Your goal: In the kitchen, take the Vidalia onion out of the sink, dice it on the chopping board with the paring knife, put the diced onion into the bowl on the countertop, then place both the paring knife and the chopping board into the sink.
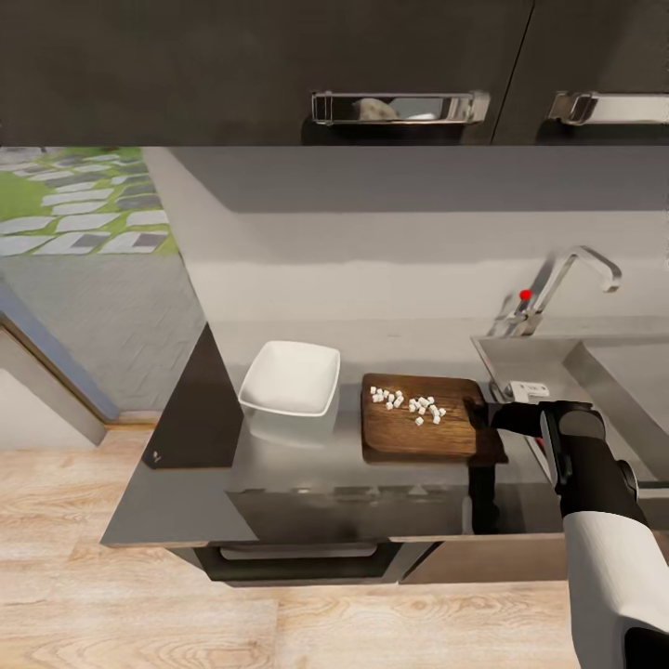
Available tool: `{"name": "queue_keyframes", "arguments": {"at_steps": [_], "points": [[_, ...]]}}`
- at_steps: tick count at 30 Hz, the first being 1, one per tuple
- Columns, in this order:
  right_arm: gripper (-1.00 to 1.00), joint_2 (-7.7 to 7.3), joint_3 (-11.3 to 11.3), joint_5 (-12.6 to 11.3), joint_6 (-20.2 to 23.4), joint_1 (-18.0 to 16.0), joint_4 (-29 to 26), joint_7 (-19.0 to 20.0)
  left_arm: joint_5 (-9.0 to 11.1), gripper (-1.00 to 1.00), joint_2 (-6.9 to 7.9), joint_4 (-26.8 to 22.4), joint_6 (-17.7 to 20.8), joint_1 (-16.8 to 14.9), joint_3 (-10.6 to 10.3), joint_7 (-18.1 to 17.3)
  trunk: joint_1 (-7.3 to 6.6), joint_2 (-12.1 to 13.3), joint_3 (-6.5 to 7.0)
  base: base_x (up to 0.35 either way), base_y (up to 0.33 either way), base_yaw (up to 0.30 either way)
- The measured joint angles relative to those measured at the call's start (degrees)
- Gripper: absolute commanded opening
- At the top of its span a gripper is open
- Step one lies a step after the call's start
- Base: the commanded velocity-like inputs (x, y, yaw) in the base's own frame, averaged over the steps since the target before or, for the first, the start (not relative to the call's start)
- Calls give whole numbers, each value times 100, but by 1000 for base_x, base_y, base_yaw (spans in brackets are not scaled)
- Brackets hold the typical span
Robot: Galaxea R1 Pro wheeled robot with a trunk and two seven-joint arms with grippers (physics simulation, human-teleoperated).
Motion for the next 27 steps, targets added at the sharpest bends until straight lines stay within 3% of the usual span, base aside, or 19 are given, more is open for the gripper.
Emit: {"name": "queue_keyframes", "arguments": {"at_steps": [27], "points": [[-100, -8, 0, 10, 0, 1, 0, 0, -3, 100, 0, 36, -1, 0, -50, 3, 0, 0, 242, 0, 0, 0]]}}
